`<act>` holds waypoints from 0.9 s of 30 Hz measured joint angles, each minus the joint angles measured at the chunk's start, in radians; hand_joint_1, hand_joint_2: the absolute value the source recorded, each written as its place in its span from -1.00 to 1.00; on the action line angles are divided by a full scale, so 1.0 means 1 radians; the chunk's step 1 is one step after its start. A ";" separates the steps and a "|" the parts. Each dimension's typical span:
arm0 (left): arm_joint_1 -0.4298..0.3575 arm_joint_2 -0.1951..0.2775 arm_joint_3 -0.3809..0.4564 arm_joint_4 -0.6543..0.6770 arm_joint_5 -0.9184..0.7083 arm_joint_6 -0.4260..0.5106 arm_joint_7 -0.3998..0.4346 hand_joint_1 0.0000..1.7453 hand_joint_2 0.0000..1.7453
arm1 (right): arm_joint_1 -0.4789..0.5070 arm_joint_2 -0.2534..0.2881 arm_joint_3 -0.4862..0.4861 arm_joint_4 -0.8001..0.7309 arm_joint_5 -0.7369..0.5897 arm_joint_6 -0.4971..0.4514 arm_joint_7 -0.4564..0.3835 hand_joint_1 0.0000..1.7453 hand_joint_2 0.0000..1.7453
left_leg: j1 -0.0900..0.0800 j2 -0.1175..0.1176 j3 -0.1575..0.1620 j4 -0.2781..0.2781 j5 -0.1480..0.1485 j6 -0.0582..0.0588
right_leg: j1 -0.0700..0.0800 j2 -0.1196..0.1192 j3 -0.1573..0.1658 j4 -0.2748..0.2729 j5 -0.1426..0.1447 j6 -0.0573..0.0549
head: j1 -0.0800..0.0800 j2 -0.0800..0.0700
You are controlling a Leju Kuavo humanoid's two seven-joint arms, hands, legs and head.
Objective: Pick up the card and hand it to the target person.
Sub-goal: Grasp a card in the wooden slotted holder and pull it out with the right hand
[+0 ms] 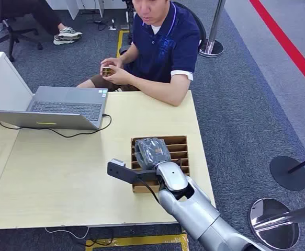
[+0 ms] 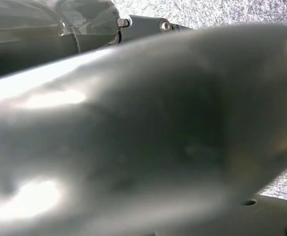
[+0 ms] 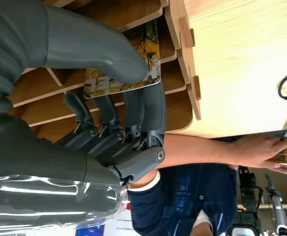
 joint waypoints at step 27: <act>0.000 0.003 0.000 0.000 0.000 -0.025 -0.020 -1.00 1.00 | -0.005 0.000 0.000 0.000 -0.017 0.004 -0.008 0.90 1.00 | 0.000 0.000 0.000 0.000 0.000 0.000 | 0.000 0.000 0.000 0.000 0.000 0.000 | 0.000 0.000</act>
